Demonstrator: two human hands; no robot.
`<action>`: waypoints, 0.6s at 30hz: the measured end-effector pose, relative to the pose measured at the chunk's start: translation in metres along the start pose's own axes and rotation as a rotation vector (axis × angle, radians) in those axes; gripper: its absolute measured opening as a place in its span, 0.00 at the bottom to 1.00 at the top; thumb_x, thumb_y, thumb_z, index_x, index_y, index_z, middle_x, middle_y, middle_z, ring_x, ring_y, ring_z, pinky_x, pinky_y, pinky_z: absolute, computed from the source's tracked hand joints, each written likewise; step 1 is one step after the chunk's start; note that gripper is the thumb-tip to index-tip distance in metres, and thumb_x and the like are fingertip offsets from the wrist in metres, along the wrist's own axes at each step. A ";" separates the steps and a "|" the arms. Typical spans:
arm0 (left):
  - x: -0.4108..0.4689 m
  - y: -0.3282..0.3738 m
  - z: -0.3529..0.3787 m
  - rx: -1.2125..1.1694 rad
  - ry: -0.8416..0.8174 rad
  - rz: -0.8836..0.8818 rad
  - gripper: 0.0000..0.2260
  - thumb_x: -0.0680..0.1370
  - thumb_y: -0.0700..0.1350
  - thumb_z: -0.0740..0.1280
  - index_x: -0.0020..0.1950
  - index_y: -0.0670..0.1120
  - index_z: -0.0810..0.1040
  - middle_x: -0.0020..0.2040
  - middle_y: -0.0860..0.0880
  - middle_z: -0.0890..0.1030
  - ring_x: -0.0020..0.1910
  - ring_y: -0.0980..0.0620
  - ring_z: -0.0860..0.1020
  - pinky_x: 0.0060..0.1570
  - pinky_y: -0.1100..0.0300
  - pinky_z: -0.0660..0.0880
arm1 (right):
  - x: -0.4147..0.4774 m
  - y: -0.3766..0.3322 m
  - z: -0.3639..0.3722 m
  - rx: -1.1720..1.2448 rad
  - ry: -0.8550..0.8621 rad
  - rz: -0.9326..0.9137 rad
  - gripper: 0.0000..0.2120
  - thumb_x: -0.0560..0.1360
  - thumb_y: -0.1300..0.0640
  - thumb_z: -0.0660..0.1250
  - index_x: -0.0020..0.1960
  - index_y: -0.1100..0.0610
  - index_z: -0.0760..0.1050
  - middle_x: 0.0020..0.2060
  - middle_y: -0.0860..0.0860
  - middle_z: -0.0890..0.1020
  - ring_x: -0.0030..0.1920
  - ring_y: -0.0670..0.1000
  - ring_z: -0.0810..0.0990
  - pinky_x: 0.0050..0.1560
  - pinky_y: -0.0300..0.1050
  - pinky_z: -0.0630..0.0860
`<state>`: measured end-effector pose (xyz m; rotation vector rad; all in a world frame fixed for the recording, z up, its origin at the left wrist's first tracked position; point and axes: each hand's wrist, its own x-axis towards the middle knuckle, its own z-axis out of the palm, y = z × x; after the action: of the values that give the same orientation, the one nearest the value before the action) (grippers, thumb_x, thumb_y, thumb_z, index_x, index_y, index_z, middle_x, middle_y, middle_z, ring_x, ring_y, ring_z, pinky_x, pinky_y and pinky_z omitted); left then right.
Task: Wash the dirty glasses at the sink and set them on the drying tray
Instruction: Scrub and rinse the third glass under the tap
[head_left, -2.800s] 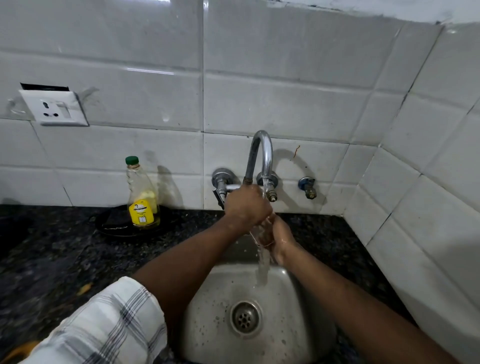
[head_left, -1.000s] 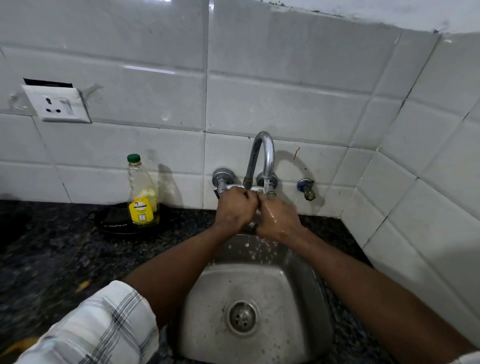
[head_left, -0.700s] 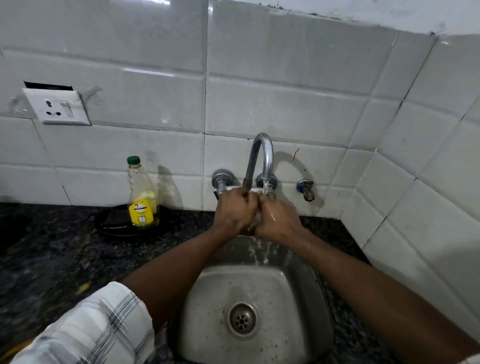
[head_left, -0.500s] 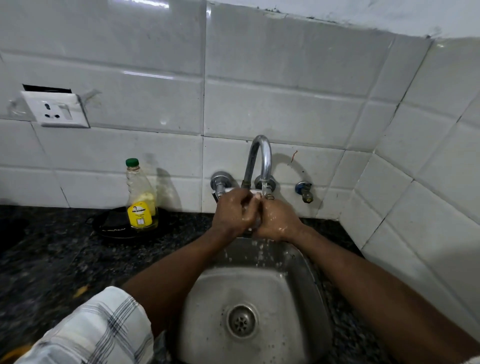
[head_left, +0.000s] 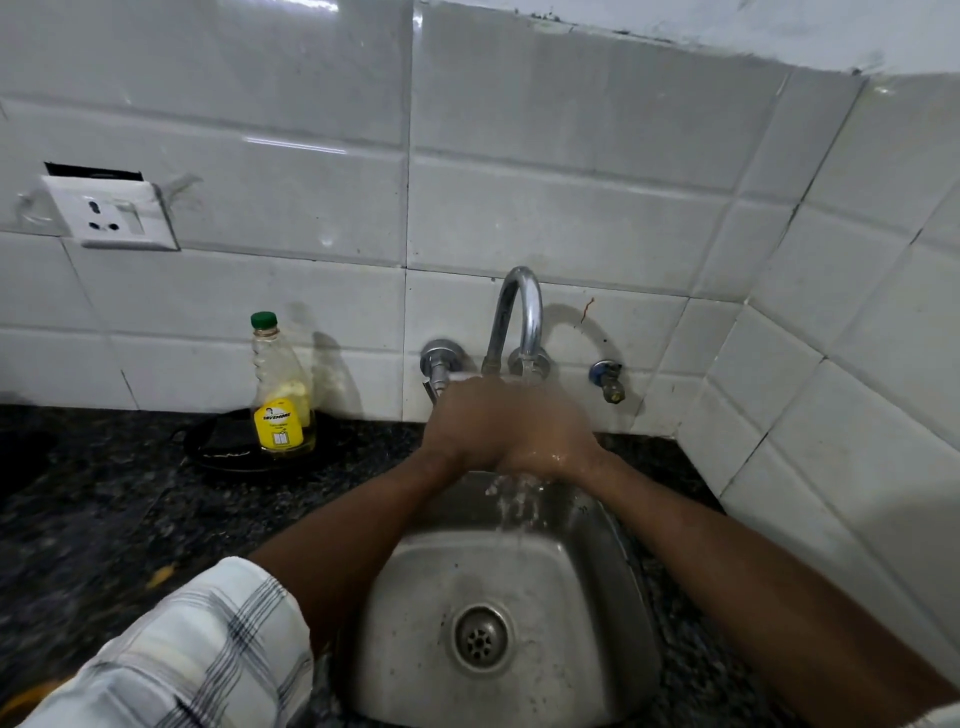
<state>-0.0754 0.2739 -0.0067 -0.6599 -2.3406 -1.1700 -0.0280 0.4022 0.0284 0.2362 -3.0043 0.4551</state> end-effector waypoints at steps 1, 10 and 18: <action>0.005 0.005 0.003 0.014 -0.030 -0.164 0.20 0.80 0.53 0.57 0.40 0.43 0.81 0.36 0.45 0.82 0.34 0.49 0.79 0.38 0.56 0.76 | 0.000 -0.001 0.004 -0.147 0.073 -0.016 0.29 0.65 0.43 0.77 0.61 0.51 0.73 0.48 0.48 0.82 0.47 0.51 0.81 0.49 0.47 0.79; -0.004 0.005 -0.009 -0.035 0.037 0.046 0.16 0.79 0.50 0.60 0.38 0.43 0.77 0.35 0.46 0.79 0.33 0.49 0.75 0.35 0.57 0.69 | 0.002 0.000 -0.005 0.024 -0.020 -0.045 0.25 0.60 0.47 0.79 0.55 0.50 0.78 0.44 0.46 0.83 0.45 0.50 0.82 0.46 0.46 0.80; 0.004 0.011 0.000 -0.080 0.087 -0.707 0.19 0.83 0.51 0.59 0.50 0.38 0.83 0.45 0.44 0.83 0.36 0.50 0.76 0.30 0.61 0.67 | -0.001 0.012 0.000 0.335 0.117 -0.066 0.33 0.65 0.45 0.79 0.65 0.52 0.71 0.57 0.46 0.78 0.54 0.44 0.78 0.49 0.31 0.75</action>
<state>-0.0726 0.2806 0.0022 0.2348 -2.5302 -1.5360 -0.0292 0.4133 0.0248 0.3184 -2.7819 0.9303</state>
